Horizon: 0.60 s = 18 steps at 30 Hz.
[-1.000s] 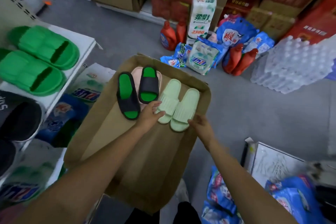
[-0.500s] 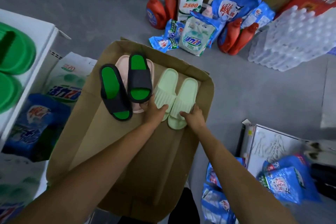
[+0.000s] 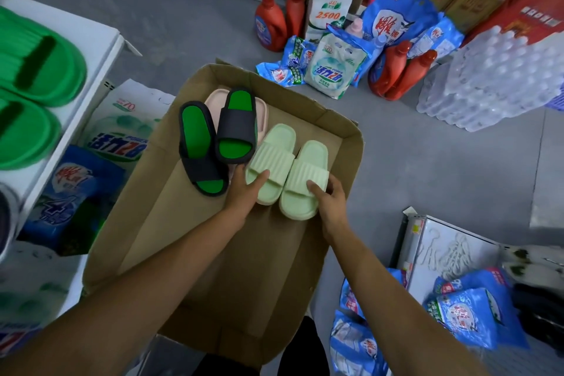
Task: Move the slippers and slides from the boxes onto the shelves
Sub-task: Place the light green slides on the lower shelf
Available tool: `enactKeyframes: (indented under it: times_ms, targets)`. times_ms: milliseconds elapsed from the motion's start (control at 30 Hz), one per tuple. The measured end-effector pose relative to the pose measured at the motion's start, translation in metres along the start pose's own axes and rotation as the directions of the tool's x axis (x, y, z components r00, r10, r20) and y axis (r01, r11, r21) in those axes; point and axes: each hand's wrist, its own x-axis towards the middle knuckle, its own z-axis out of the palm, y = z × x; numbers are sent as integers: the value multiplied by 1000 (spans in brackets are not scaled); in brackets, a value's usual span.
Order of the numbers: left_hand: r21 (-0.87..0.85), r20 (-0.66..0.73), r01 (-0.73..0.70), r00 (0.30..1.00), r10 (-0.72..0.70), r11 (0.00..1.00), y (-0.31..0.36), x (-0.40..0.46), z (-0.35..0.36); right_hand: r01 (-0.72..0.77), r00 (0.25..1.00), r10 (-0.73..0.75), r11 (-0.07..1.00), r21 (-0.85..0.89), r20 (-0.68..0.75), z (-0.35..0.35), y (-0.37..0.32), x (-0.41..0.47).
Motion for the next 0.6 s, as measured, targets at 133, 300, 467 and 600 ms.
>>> enactKeyframes:
  times_ms: [133,300,467,600]
  targets:
    - [-150,44,71,997,-65,986,8,-9,0,-5,999,1,997,82,46,-8,-10,-10]
    - [-317,76,141,990,-123,938,31,-48,5,58,995,-66,994,94,77,-30,-30,-39]
    - [-421,27,90,996,-87,902,55,-96,4,151,978,-162,984,90,131,-52,-66,-78]
    - [-383,-65,-52,997,29,922,75,-142,-6,283,942,-289,957,62,170,-64,-100,-114]
